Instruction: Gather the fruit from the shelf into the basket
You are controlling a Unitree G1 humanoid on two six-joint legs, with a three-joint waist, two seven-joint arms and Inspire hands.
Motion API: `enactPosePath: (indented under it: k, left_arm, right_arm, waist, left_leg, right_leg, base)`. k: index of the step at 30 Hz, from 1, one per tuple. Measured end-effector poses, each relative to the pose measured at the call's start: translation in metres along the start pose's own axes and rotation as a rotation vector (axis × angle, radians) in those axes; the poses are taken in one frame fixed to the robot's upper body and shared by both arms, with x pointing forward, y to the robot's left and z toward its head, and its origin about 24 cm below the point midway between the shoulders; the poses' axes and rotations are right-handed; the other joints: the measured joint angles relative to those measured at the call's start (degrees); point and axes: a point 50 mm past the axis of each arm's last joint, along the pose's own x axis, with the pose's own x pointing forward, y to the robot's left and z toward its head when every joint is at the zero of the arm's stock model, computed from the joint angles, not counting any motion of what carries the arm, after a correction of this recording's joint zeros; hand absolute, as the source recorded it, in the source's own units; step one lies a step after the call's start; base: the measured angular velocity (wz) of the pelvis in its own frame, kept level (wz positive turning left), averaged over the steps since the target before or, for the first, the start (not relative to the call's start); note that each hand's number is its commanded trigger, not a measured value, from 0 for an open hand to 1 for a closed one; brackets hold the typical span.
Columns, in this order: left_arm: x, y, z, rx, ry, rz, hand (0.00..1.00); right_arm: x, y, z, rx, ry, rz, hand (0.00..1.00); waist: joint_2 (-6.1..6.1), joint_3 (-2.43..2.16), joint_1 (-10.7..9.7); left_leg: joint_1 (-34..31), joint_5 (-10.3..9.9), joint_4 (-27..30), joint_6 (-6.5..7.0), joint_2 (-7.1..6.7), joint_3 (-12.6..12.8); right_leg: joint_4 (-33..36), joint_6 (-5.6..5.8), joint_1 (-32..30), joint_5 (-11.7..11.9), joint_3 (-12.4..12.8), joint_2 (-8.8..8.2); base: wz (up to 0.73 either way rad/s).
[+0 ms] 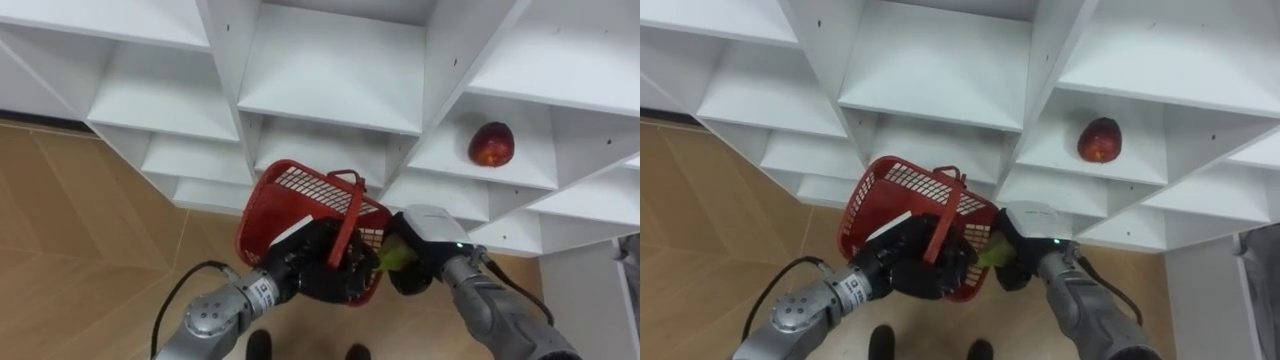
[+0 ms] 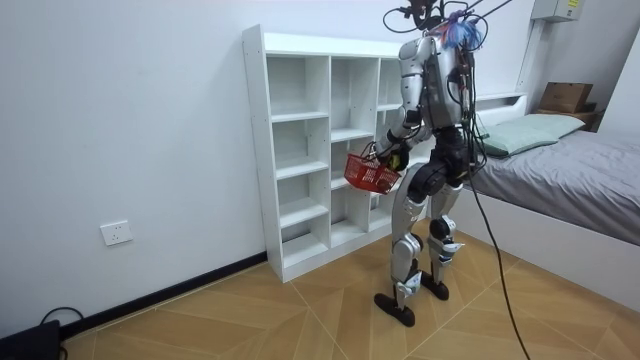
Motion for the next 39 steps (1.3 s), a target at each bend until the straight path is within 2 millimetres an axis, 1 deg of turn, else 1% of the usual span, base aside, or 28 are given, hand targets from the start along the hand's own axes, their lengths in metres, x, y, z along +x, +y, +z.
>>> enactPosePath:
  k: [3,5,12,18,19,20,21,25,29,36,39]
  left_arm:
    - [0.001,-0.002,-0.001,-0.01,0.0,-0.007,1.0]
    - [0.001,-0.003,-0.002,-0.011,0.005,-0.015,1.0]
    - [0.002,-0.008,-0.003,-0.01,0.01,-0.051,1.0]
    - [0.002,-0.011,-0.004,-0.007,0.017,-0.076,1.0]
    - [0.002,-0.011,-0.004,-0.006,0.019,-0.078,1.0]
    - [0.002,-0.011,-0.005,-0.006,0.021,-0.081,1.0]
    - [0.002,-0.012,-0.005,-0.005,0.022,-0.084,1.0]
    - [0.003,-0.013,-0.005,-0.005,0.023,-0.087,1.0]
    - [0.003,-0.014,-0.006,-0.006,0.027,-0.094,1.0]
    - [0.004,-0.016,-0.006,-0.008,0.035,-0.101,1.0]
    - [0.004,-0.016,-0.007,-0.013,0.048,-0.1,1.0]
  right_arm:
    - [0.001,-0.002,0.0,-0.002,0.001,-0.003,1.0]
    - [0.003,-0.004,0.001,-0.006,-0.003,-0.011,1.0]
    - [0.007,-0.012,0.004,-0.011,-0.016,-0.043,1.0]
    - [0.007,-0.012,0.006,-0.013,-0.023,-0.042,1.0]
    - [0.007,-0.012,0.006,-0.014,-0.023,-0.042,0.75]
    - [0.007,-0.012,0.006,-0.015,-0.024,-0.041,0.13]
    - [0.007,-0.012,0.006,-0.015,-0.024,-0.041,0.0]
    - [0.009,-0.015,0.008,-0.016,-0.033,-0.052,0.0]
    - [0.013,-0.024,0.015,-0.021,-0.061,-0.082,0.0]
    - [0.016,-0.015,0.034,0.0,-0.109,-0.059,0.0]
    - [0.017,-0.014,0.036,0.006,-0.114,-0.058,0.0]
  waist:
    - [0.3,0.29,0.0]
    - [0.37,0.35,0.0]
    - [0.38,0.36,-0.1]
    - [0.39,0.36,0.0]
    - [0.39,0.36,0.0]
    - [0.39,0.35,0.1]
    - [0.39,0.35,0.0]
    - [0.43,0.34,0.0]
    - [0.67,0.32,0.2]
    - [1.2,0.25,0.1]
    - [1.2,0.25,0.1]
  left_leg:
    - [0.0,0.0,-0.1,0.0,-0.02,0.0]
    - [0.0,0.0,-0.1,0.0,-0.02,0.0]
    - [0.0,0.0,-0.1,0.0,-0.02,0.0]
    - [0.0,0.0,-0.1,0.01,-0.02,0.0]
    - [0.0,0.0,-0.1,0.0,-0.02,0.0]
    - [0.0,0.0,-0.1,0.01,-0.02,0.0]
    - [0.0,0.0,-0.1,0.01,-0.02,0.0]
    - [-0.4,0.0,0.1,0.0,0.02,0.0]
    - [-1.2,0.0,0.4,0.01,0.08,0.0]
    - [-1.1,0.0,0.3,0.01,0.09,0.1]
    - [-1.1,0.0,0.3,0.01,0.08,0.1]
  right_leg:
    - [0.0,0.03,0.0,0.0,0.0,-0.02]
    - [-0.1,0.04,0.0,0.0,0.0,-0.02]
    - [-0.1,0.05,0.0,0.0,-0.1,-0.05]
    - [-0.1,0.05,0.0,0.0,-0.2,-0.04]
    - [-0.1,0.05,0.0,0.0,-0.2,-0.04]
    - [-0.1,0.05,0.0,0.0,-0.2,-0.04]
    - [-0.1,0.04,0.0,0.0,-0.2,-0.05]
    - [0.0,0.03,-0.2,0.0,-0.2,-0.06]
    - [0.1,-0.05,-1.0,0.1,-0.2,0.01]
    - [0.1,-0.05,-1.0,0.1,-0.3,0.02]
    - [0.2,-0.05,-1.0,0.1,-0.3,0.01]
  base:
    - [0.0]
    - [0.0]
    - [0.0]
    - [0.0]
    - [0.0]
    - [0.0]
    - [0.0]
    - [0.0]
    - [0.0]
    - [0.0]
    - [0.0]
